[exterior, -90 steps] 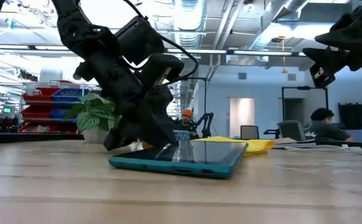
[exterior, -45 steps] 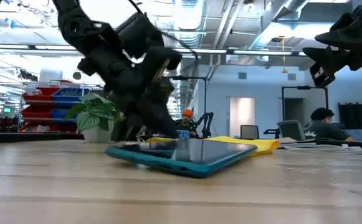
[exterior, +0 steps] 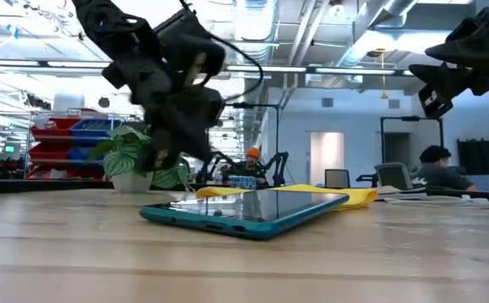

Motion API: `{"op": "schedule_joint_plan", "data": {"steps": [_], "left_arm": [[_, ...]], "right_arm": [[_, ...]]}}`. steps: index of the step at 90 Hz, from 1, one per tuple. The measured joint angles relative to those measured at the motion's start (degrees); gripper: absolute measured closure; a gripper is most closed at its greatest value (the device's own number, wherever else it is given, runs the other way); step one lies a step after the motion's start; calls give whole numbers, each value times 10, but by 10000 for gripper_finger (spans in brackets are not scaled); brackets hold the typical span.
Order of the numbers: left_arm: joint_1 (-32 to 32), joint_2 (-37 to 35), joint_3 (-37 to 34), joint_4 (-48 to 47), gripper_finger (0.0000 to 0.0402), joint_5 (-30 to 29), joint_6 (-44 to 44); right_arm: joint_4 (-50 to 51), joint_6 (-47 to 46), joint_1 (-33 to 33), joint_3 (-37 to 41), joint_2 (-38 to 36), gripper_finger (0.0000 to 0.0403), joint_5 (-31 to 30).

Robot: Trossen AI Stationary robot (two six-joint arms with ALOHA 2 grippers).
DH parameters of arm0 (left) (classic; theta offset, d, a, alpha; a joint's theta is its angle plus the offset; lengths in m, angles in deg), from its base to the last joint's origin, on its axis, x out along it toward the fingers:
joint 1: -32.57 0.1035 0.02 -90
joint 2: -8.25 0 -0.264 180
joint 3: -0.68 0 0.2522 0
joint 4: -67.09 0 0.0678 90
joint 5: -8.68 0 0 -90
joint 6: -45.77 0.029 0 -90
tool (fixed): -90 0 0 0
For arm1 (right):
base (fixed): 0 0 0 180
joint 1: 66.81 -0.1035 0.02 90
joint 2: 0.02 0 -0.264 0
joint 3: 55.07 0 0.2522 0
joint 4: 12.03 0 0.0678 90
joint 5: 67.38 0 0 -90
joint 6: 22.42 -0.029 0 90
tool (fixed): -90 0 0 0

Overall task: Apply microfiber cloth
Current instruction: Prepare the blue tablet

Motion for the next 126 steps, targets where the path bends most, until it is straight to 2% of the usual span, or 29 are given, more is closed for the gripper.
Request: {"op": "schedule_joint_plan", "data": {"steps": [12,30,42,53,64,105,126], "left_arm": [[-11,11,0,-1,349,-11,1],[-13,51,2,67,251,-23,-40],[-12,89,2,128,192,10,-78],[-14,112,2,162,158,26,-112],[-16,126,3,187,147,20,-136],[-47,128,3,222,146,-91,-148],[-47,130,13,212,146,-90,-137]], "right_arm": [[0,0,0,0,0,276,0],[0,0,0,0,0,276,0],[0,0,0,0,0,276,0],[0,0,0,0,0,276,0],[0,0,0,0,0,276,0],[0,0,0,0,0,276,0],[0,0,0,0,0,276,0]]}}
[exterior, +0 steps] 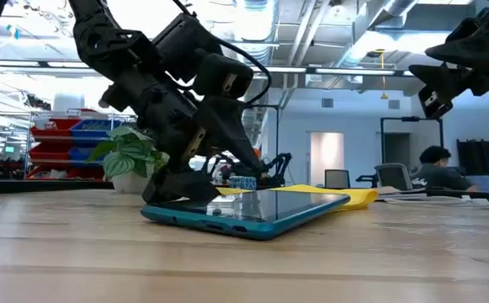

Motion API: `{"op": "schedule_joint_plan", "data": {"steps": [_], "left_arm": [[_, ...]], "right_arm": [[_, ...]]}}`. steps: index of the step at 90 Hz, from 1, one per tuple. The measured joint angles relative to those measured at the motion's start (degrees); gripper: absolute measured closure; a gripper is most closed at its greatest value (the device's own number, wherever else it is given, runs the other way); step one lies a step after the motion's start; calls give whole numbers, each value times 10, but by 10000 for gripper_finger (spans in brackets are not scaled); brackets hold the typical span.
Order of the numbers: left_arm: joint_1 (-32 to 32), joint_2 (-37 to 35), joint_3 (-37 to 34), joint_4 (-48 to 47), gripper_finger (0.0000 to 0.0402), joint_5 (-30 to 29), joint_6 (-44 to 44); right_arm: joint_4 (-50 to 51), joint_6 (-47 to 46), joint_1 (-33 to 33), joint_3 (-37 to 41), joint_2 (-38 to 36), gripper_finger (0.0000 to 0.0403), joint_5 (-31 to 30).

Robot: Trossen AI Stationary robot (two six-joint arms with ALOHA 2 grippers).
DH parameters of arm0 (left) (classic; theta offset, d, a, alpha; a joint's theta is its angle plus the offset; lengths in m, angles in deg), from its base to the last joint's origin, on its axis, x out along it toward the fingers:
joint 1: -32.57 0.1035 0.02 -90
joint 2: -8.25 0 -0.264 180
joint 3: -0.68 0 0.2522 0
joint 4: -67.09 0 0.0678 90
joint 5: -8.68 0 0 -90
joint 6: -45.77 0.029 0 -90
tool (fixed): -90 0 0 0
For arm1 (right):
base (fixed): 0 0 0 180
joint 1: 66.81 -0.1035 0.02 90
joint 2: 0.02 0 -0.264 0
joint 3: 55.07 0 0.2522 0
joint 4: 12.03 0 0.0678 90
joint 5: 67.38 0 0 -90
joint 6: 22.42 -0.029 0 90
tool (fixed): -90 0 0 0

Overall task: Apply microfiber cloth
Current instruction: Prepare the blue tablet

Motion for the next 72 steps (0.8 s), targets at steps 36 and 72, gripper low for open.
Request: {"op": "schedule_joint_plan", "data": {"steps": [36,72], "left_arm": [[-4,0,12,-17,146,-19,31],[-3,52,46,-31,225,-27,33]], "right_arm": [[0,0,0,0,0,276,0],[0,0,0,0,0,276,0]]}}
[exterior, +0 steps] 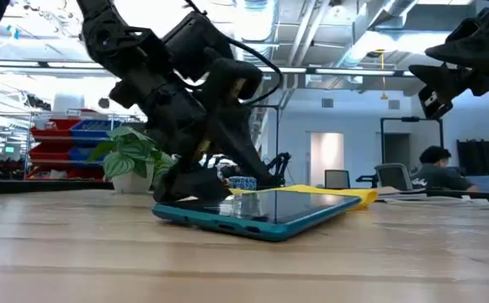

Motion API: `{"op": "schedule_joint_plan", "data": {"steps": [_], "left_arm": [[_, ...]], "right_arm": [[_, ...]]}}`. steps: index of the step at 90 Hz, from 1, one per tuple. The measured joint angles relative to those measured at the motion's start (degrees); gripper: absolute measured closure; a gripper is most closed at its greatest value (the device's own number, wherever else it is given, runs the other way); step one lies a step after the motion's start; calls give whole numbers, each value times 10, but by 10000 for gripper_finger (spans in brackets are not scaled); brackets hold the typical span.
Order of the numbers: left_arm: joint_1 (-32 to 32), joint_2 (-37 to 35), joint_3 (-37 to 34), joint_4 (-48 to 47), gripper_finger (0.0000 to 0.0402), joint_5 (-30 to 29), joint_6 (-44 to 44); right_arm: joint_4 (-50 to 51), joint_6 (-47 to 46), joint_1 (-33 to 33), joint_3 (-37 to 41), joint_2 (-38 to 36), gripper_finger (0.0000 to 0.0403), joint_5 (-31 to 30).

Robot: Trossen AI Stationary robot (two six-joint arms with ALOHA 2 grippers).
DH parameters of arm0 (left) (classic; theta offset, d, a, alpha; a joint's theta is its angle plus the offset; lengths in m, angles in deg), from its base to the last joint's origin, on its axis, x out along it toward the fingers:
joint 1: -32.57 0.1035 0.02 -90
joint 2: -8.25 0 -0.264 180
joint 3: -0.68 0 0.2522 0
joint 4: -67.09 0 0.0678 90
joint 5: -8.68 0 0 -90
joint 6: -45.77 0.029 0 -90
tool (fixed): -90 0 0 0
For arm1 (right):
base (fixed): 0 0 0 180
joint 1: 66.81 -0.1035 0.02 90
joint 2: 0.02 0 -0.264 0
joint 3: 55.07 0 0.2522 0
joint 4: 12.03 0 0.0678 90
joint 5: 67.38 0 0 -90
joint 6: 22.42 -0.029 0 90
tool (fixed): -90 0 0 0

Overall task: Apply microfiber cloth
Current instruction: Prepare the blue tablet

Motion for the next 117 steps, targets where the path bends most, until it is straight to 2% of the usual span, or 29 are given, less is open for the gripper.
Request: {"op": "schedule_joint_plan", "data": {"steps": [6,23,50,117], "left_arm": [[0,15,19,11,248,1,17],[0,30,62,-56,304,18,73],[0,30,65,-66,395,30,97],[0,22,63,-68,401,47,167]], "right_arm": [[0,0,0,0,0,276,0],[0,0,0,0,0,276,0],[0,0,0,0,0,276,0],[0,0,0,0,0,276,0]]}}
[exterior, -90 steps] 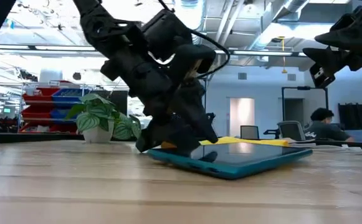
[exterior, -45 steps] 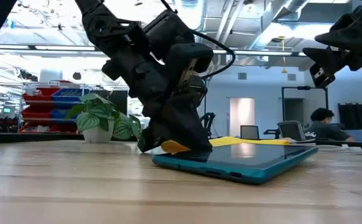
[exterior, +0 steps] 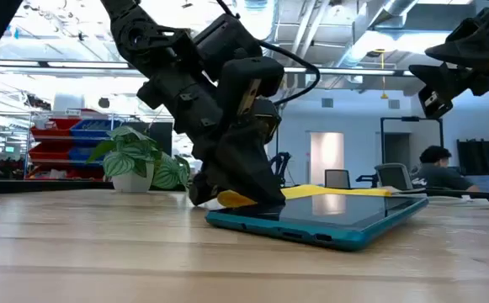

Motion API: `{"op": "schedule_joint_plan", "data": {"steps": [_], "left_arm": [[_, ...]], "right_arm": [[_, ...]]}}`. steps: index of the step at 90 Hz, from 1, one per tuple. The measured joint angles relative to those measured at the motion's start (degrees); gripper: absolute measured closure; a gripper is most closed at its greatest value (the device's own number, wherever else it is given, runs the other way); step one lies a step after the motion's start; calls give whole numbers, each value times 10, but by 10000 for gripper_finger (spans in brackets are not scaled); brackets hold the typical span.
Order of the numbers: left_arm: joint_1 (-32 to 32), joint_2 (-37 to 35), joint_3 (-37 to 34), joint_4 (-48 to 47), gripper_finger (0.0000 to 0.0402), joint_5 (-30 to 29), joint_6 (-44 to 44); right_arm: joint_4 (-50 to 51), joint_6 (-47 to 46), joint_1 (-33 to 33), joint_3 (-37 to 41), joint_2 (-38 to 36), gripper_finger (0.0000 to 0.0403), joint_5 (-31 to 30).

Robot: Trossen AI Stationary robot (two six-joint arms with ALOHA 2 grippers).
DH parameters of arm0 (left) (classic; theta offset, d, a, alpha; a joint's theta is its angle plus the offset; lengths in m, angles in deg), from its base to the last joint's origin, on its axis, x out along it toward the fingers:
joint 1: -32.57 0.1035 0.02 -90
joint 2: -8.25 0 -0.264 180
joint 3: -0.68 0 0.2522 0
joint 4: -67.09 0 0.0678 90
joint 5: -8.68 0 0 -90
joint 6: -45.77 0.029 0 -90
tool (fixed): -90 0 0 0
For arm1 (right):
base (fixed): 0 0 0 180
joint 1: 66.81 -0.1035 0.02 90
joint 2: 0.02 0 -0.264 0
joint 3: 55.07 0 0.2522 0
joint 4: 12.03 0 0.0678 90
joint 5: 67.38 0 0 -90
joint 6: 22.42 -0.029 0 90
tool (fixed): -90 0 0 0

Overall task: Apply microfiber cloth
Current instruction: Prepare the blue tablet

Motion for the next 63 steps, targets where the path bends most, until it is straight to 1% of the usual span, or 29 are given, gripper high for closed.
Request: {"op": "schedule_joint_plan", "data": {"steps": [22,36,63], "left_arm": [[3,-23,-1,-5,401,-16,32],[12,-37,-2,-11,401,-29,42],[54,-101,-2,-77,401,-105,111]], "right_arm": [[0,0,0,0,0,276,0],[0,29,0,0,0,276,0],[0,28,0,0,0,276,0]]}}
